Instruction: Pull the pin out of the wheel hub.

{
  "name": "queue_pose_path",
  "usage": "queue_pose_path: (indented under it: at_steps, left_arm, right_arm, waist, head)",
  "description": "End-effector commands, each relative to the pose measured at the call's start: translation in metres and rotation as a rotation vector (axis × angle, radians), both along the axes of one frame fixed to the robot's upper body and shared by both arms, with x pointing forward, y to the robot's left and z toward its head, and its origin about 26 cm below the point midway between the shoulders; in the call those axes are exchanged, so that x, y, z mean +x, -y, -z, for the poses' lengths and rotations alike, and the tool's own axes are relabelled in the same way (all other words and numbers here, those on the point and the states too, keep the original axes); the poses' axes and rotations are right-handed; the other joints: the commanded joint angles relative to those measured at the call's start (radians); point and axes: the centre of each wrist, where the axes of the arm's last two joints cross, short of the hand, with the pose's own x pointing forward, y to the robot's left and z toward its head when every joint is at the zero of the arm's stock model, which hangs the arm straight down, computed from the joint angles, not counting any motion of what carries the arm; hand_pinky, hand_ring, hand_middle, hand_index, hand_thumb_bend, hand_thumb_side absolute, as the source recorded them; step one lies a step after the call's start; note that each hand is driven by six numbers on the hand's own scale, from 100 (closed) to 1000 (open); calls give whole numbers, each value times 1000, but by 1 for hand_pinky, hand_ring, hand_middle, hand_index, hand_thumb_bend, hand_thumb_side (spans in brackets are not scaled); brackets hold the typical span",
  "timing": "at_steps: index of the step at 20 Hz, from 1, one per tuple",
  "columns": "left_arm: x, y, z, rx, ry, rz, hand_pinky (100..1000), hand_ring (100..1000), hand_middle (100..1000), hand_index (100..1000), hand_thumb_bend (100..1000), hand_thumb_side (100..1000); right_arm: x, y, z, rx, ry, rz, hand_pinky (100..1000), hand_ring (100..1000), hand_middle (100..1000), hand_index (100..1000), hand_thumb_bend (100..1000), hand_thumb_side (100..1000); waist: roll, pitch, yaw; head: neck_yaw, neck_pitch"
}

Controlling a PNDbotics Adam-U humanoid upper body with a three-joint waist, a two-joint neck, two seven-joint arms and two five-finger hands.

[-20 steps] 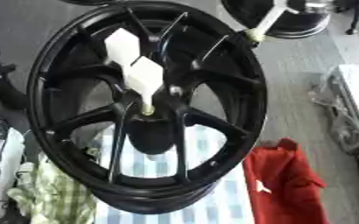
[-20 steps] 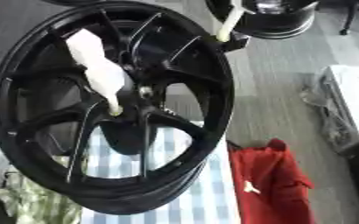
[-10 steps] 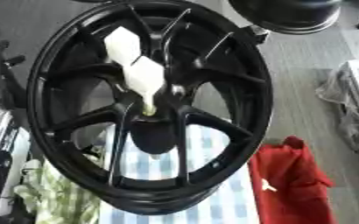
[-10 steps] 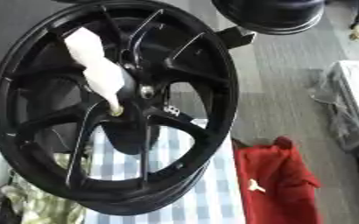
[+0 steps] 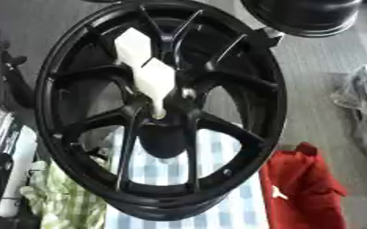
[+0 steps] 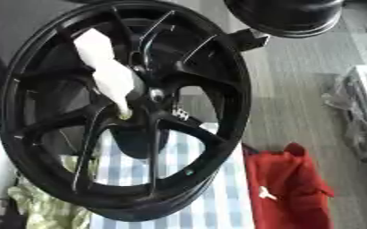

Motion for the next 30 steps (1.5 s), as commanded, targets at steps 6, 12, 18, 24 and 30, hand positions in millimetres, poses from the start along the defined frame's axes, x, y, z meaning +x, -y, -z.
queue_pose_path:
  at_steps: [6, 12, 18, 24, 30]
  left_arm:
    - [1, 4, -12, 26, 24, 38, 696, 894, 818, 772, 347, 731]
    - [2, 10, -10, 29, 16, 61, 696, 895, 818, 771, 345, 732]
    - [3, 13, -9, 28, 12, 76, 696, 897, 818, 772, 344, 731]
    - [4, 18, -10, 20, 23, 85, 697, 898, 819, 773, 345, 729]
    - [4, 27, -12, 8, 38, 111, 697, 900, 821, 774, 343, 726]
  right_arm:
    - [-49, 14, 24, -129, -45, 57, 922, 923, 849, 872, 493, 100]
    - [-82, 11, 31, -115, -4, 131, 910, 895, 823, 848, 521, 136]
    - [-63, -18, -1, -32, 248, 100, 910, 860, 798, 807, 326, 331]
    - [-26, -51, -13, 114, 455, 23, 921, 865, 811, 815, 342, 324]
    - [-2, -78, -16, 310, 652, 1, 917, 811, 776, 785, 478, 274]
  waist:
    - [-4, -25, 25]
    - [-6, -34, 46]
    - [-3, -41, 60]
    - [1, -40, 71]
    - [12, -38, 97]
  head:
    - [-28, -3]
    - [-50, 4]
    - [-59, 6]
    - [-65, 4]
    - [-86, 7]
